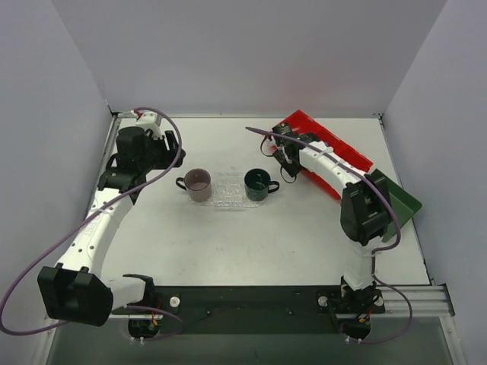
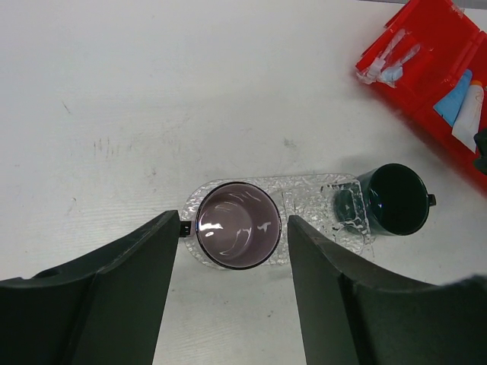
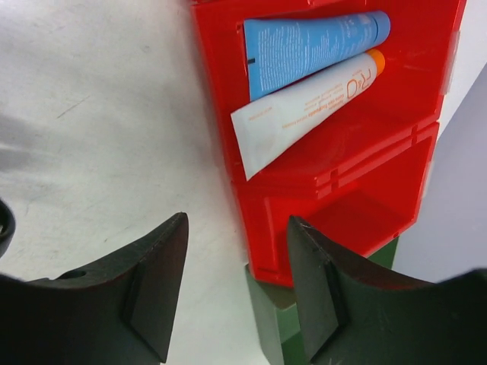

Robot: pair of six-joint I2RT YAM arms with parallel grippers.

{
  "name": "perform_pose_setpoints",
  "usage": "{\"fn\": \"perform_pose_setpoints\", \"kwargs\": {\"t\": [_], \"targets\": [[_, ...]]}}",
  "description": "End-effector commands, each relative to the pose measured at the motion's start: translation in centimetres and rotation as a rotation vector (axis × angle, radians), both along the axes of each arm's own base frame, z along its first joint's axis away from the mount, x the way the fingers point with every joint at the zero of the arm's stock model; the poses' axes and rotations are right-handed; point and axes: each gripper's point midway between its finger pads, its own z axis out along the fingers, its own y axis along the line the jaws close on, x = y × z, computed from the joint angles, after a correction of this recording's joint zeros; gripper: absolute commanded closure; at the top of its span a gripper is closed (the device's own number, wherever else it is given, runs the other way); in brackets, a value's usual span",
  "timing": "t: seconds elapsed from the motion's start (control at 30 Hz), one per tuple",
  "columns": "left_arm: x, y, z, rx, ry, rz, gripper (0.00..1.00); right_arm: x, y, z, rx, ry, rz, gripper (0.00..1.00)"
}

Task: Prepare toiletry sets of a toothbrush and toothpaste on the tray

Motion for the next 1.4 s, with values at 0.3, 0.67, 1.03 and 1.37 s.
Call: {"fn": "perform_pose_setpoints", "kwargs": {"t": [0.3,0.67,1.03,1.37], "targets": [[1.1,0.6,1.3,-0.066,-0.053,0.008,0.31,2.7,-1.1,-1.8,-0.213,-0.035,0.077,0.55],[1.4,1.0,0.9,-0.077,-0.038,0.015,0.31,3.6,-1.1,-3.8,-0.315,-0.039,0.091,0.58],[1.6,1.3,0.8,-0.097,-0.032,0.018,0.31,3.9,-2.3,-5.0,-0.42,-0.073,0.067,0.61],[1.6,1.4,0.7,-0.108,-0.03,0.022,0.31,4.2,-3.2,-4.5,-0.5,-0.105,0.056,0.65]]}}
